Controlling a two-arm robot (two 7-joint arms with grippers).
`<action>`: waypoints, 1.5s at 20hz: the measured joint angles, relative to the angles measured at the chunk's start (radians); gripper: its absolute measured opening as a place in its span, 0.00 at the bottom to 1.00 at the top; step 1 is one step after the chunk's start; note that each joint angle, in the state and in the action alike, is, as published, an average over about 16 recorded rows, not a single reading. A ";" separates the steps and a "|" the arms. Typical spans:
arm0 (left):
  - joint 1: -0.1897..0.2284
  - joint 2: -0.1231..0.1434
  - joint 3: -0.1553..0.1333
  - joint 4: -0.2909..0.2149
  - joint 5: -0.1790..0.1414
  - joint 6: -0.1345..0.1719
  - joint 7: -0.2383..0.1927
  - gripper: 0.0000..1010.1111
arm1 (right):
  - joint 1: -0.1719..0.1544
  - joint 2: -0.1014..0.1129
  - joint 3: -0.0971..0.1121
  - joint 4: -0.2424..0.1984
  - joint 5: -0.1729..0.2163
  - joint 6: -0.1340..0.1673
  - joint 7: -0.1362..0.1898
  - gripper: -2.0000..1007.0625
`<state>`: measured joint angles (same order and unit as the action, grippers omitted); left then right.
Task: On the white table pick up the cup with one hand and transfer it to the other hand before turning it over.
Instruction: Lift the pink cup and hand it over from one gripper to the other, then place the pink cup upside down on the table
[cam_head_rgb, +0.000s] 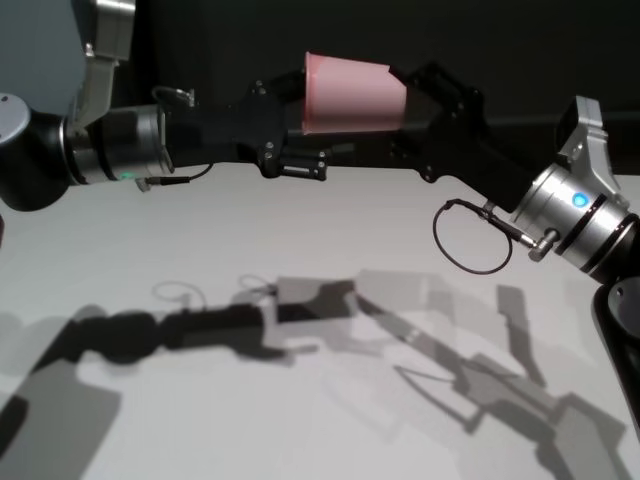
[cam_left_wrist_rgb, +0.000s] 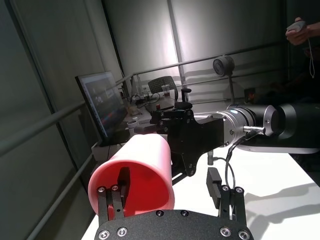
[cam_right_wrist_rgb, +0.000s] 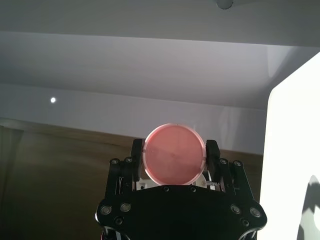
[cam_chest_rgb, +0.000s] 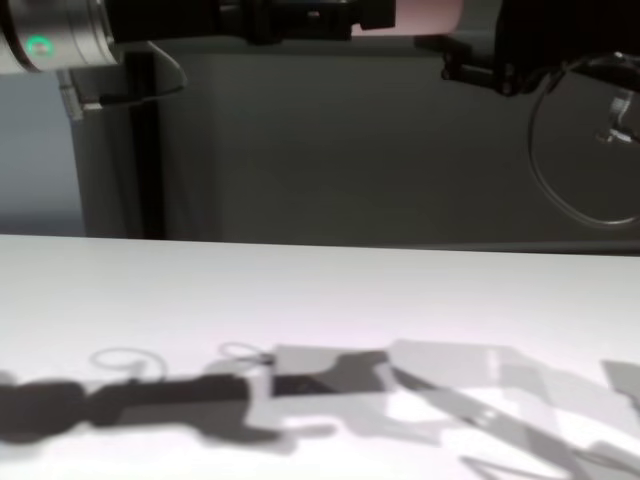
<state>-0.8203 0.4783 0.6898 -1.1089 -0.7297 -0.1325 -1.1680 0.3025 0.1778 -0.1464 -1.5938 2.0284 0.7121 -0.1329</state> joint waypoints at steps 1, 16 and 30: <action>0.002 0.003 0.000 -0.003 0.001 0.000 0.002 0.99 | 0.000 0.000 0.000 0.000 0.000 0.000 0.000 0.73; 0.071 0.078 -0.035 -0.086 -0.004 0.009 0.063 0.99 | 0.000 0.000 0.000 0.000 0.000 0.000 0.000 0.73; 0.213 0.180 -0.117 -0.219 0.004 0.027 0.248 0.99 | 0.000 0.000 0.000 0.000 0.000 0.000 0.000 0.73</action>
<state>-0.6073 0.6586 0.5729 -1.3279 -0.7261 -0.1053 -0.9199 0.3025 0.1778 -0.1463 -1.5938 2.0284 0.7120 -0.1329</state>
